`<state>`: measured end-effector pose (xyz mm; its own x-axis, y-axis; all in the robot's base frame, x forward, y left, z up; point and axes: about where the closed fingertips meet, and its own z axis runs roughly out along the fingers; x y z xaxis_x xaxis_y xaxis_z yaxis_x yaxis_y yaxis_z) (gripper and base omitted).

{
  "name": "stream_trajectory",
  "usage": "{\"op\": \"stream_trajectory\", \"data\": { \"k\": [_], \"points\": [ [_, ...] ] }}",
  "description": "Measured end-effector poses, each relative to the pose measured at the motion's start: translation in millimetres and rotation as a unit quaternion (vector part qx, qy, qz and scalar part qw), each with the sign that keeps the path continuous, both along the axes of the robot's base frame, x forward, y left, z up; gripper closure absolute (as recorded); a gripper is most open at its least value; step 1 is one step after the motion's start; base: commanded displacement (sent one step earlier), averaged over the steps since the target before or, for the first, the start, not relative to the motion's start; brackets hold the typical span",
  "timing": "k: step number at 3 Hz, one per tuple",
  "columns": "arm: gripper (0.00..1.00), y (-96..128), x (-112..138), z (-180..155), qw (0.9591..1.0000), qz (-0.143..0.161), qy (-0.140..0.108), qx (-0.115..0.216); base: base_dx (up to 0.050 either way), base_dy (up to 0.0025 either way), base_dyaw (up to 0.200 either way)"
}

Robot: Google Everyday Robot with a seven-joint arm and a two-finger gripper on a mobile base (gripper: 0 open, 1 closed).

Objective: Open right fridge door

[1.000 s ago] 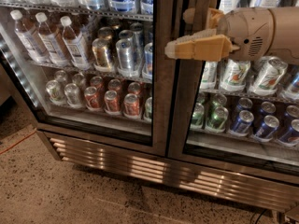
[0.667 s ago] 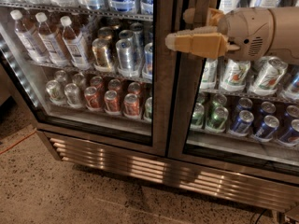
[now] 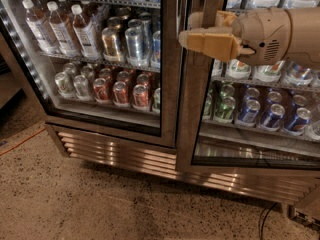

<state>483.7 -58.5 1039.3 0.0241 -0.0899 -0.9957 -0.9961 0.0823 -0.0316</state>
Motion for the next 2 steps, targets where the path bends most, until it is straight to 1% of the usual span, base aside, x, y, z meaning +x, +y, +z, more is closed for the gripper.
{"op": "stream_trajectory", "data": {
  "k": [1,2],
  "points": [
    [1.0,0.0,0.0,0.0,1.0,0.0,0.0,0.0,-0.05,0.0,0.0],
    [1.0,0.0,0.0,0.0,1.0,0.0,0.0,0.0,0.0,0.0,-0.198]
  ]
}}
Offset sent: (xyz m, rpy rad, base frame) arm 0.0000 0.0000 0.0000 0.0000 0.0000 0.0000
